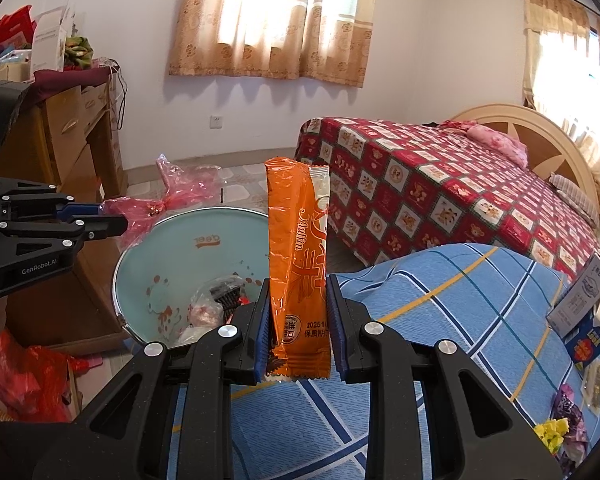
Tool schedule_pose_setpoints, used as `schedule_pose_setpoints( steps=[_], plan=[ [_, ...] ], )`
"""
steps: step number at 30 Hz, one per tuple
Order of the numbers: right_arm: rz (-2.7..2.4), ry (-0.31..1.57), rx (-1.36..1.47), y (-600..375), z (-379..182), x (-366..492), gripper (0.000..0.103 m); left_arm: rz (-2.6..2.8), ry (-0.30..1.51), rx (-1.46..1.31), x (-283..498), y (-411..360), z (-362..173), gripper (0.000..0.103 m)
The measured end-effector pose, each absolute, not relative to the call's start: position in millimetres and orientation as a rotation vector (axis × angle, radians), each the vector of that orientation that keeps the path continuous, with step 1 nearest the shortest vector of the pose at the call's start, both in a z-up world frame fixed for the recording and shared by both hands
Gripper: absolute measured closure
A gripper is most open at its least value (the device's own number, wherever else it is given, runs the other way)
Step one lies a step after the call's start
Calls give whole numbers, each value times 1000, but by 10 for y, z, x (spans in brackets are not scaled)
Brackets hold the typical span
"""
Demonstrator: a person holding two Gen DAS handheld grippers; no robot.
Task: Collect trash
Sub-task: 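Open both tools over the bin to drop the pink bag and orange packet, then return to the bed and grasp the purple wrapper with the right tool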
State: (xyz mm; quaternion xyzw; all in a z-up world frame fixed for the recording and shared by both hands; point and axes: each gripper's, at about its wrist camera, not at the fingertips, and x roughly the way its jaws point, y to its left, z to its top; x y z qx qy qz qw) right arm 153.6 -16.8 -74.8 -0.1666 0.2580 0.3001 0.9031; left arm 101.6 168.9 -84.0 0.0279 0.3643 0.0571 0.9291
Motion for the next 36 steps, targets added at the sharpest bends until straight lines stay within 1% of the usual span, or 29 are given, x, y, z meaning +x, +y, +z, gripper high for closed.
schedule_pose_setpoints(
  steps=[4,5,6,7,8,9,11,13,17,19,22,26,28,33,36],
  plan=[
    [638,535,-353,-124,-760,1535,76,109,748,52,1024,1624,-859,86],
    [641,534,-355,-112,-765,1532,74,105,748,51,1028,1628,-859,86],
    [648,533,-360,-95,-771,1526,72,105,748,47,1028,1622,-859,80],
    [648,531,-361,-87,-772,1520,70,107,746,39,1025,1612,-859,62],
    [650,529,-357,-86,-779,1514,63,108,742,33,1019,1632,-849,54],
    [652,530,-353,-89,-784,1512,55,112,738,32,1013,1632,-846,50],
    [651,535,-345,-102,-798,1514,49,109,739,30,1009,1630,-849,50],
    [649,538,-340,-112,-808,1513,44,110,742,19,1002,1617,-855,44],
    [636,554,-304,-225,-822,1498,36,103,757,7,999,1582,-895,40],
    [627,564,-292,-305,-831,1473,36,99,764,-6,1006,1593,-921,31],
    [588,572,-280,-539,-831,1378,36,79,779,2,1019,1502,-984,29],
    [486,577,-229,-1098,-818,1218,34,45,805,32,1050,1250,-1079,27],
    [403,574,-200,-1425,-807,1141,32,27,808,54,1049,1155,-1116,22],
    [222,566,-145,-2082,-813,1017,30,-22,810,101,1108,788,-1143,21],
    [81,566,-107,-2493,-827,1010,30,-37,801,110,1175,577,-1120,17]
  ],
)
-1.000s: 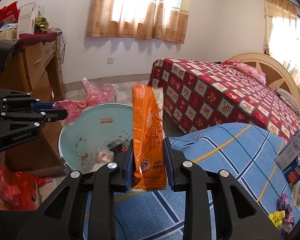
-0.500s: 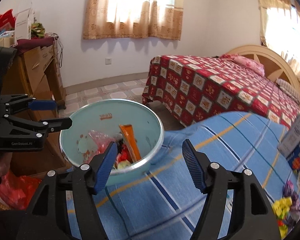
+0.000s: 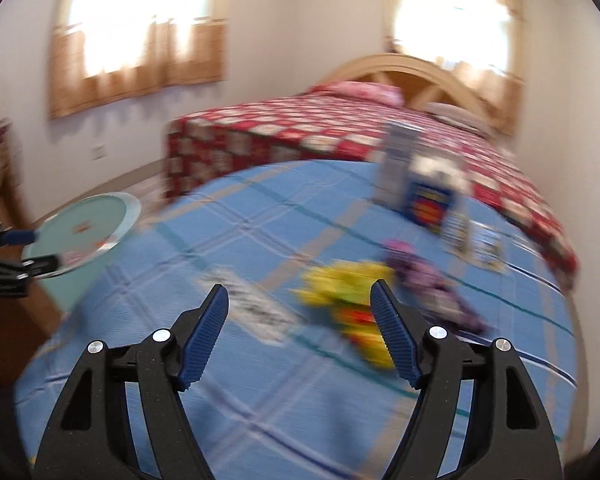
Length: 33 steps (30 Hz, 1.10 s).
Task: Collect trash
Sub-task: 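Return to the bed and grasp the purple wrapper with the right tool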
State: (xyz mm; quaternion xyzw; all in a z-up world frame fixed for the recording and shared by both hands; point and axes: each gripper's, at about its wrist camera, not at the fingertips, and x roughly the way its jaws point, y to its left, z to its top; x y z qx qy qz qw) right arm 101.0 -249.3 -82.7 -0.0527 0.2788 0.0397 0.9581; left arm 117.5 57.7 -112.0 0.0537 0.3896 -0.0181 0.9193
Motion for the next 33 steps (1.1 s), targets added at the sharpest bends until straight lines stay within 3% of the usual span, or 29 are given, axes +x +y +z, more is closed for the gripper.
schedule_pose_setpoints(
  steps=[13,15,16,19,33],
  plan=[
    [-35,701,-51,-3199,-1007,1506,29,-88,769,113,1492,-32,-1021,16],
    [1,770,-32,-3243,-1063,1629,49,-107,773,118,1511,-110,-1027,16],
    [8,784,-25,-3263,-1065,1670,53,-117,776,122,1520,-147,-1027,16],
    [60,778,27,-3349,-1055,1600,89,-149,773,132,1531,-269,-1007,16],
    [-6,651,179,-3954,-891,858,93,-329,756,228,1594,-1295,-1004,16]
  ],
)
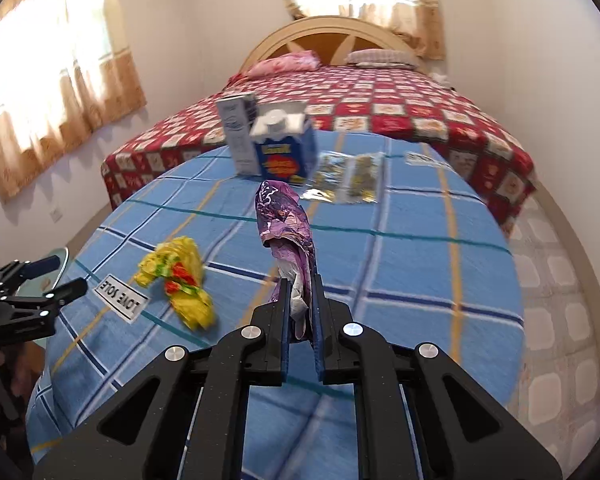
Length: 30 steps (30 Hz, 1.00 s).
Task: Collect trash
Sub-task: 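Return to the bed and grasp the purple wrapper with the right tool, then grasp the yellow-green wrapper with the left tool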
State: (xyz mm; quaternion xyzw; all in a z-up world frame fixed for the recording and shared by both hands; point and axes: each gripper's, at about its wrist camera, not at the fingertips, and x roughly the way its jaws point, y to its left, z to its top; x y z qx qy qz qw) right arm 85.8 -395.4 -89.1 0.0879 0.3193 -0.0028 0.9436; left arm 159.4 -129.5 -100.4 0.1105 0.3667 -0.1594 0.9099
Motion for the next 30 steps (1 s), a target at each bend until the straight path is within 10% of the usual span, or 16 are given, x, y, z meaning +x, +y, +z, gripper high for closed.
schedule_pose_setpoints(
  steps=[11,14,17,30],
  plan=[
    [-21,614,210,-4150,-1007,626,92,-394,776,343,1718,-1890,-1157,17],
    [-9,618,213,-4139,-1034,613,91,-413,795,351,1764,-1920,-1191,41],
    [0,617,211,-4100,-1033,623,91,-458,834,340,1809,-1933,-1227,86],
    [80,587,153,-3634,-875,718,91,-341,780,240,1483,-988,-891,87]
  ],
)
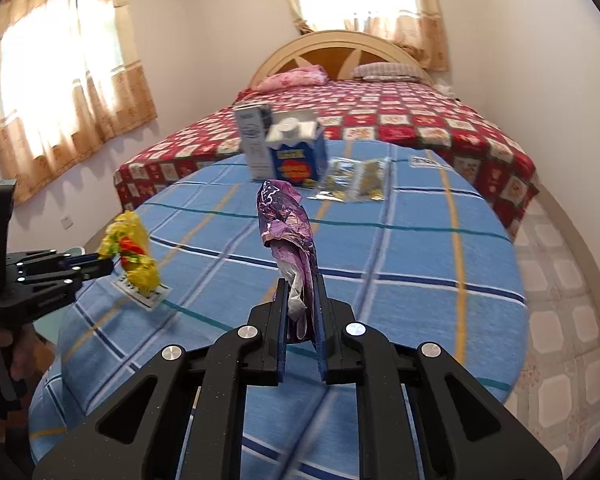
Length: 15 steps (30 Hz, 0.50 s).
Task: Collect trash
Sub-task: 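Grasp the yellow-green wrapper with the left tool, then carry the yellow-green wrapper over the bin while the right tool carries the purple wrapper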
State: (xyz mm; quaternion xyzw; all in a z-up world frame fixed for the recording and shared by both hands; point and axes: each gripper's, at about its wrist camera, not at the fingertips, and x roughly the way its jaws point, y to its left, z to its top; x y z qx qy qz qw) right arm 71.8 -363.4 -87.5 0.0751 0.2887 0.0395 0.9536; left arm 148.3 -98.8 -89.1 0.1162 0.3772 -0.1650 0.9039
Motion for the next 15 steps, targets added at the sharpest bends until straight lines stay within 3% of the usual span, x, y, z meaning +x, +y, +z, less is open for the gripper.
schedule_pose_setpoints(
  steps=[15],
  plan=[
    [233,575,51,-2657,-794,1161,91,-117,735,156,1410,72,-797,87]
  ],
)
